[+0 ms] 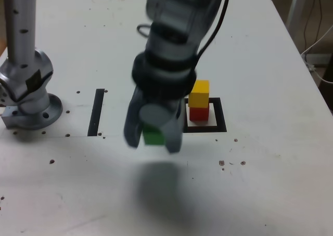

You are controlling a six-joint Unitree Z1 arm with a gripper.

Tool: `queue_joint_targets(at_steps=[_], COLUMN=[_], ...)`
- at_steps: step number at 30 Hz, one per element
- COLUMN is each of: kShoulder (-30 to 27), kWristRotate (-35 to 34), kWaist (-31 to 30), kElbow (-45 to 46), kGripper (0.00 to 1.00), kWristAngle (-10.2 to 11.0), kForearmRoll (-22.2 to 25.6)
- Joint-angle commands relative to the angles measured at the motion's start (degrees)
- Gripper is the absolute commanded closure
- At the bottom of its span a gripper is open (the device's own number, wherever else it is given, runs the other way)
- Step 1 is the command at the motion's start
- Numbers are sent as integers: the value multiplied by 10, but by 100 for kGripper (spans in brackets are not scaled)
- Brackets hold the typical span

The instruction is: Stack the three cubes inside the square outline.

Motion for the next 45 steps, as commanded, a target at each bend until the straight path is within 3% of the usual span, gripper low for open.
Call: queue_joint_targets(at_steps=[1, 20, 45], kShoulder=[-6, 13, 72], kWristRotate=[19, 153, 198], kWaist=[22, 167, 209], kElbow=[-11, -136, -180], kGripper=[79, 79, 79], kWristAngle=[7, 55, 54], kForearmRoll=[12, 111, 113])
